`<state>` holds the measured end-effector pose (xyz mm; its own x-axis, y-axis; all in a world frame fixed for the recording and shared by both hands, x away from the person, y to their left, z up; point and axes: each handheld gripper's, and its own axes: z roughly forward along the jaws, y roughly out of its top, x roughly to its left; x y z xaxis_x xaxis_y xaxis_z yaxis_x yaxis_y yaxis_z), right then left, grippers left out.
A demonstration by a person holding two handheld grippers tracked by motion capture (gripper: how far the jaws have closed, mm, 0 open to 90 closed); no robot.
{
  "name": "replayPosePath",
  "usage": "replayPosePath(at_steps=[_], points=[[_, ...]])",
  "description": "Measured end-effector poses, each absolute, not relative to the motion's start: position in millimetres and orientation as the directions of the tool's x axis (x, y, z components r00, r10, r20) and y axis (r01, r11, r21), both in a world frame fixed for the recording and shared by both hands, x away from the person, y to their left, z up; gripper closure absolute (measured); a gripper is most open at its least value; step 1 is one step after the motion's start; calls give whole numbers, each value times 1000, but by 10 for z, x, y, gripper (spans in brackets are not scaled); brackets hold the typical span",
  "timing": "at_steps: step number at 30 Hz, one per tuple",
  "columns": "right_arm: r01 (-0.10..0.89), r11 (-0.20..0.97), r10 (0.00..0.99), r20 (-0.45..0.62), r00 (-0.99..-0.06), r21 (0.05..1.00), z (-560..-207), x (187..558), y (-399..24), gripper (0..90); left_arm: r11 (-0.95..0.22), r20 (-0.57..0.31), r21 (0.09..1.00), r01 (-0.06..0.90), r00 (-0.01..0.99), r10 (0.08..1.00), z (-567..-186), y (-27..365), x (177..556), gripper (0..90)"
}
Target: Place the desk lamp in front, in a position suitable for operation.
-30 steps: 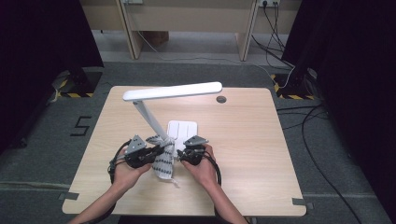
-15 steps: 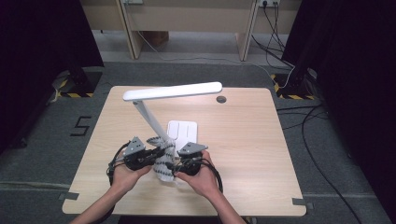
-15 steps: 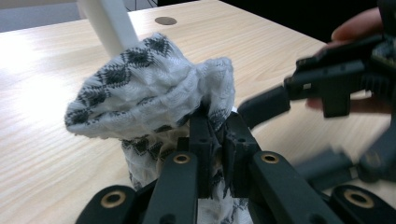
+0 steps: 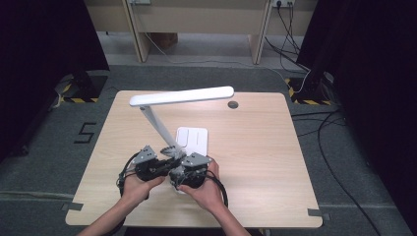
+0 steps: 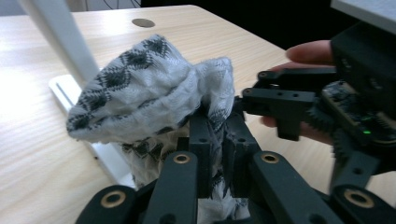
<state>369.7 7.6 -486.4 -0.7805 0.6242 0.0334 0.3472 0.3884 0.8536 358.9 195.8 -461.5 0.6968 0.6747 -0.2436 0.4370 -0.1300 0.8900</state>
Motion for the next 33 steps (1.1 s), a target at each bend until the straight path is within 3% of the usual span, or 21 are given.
replayPosePath(at_steps=[2,9,12,17,19,23,29,33], points=[[349,389,626,33,-779,853,-4867,3707,72,216,-130,-247,889,438,701,669,-4611,1946,3580,834],[345,385,609,45,-792,856,-4872,3702,19,623,-116,-273,887,447,710,649,-4601,1927,3580,825],[340,400,608,31,-793,851,-4850,3700,-17,726,-110,-267,895,432,716,645,-4580,1924,3568,759],[382,384,644,52,-763,840,-4796,3759,-139,747,-106,-202,929,355,726,658,-4463,1969,3491,530],[393,359,664,64,-745,847,-4741,3796,-214,748,-96,-184,939,331,716,674,-4408,2049,3443,485],[368,323,689,50,-723,872,-4536,3865,-327,745,-122,-135,945,304,702,699,-4413,2209,3394,506],[307,282,692,29,-721,909,-4152,3958,-287,728,-177,-113,913,368,644,757,-4691,2353,3556,622],[284,236,682,49,-730,929,-3953,4042,-192,711,-214,-93,894,395,629,772,-4850,2302,3697,649]])
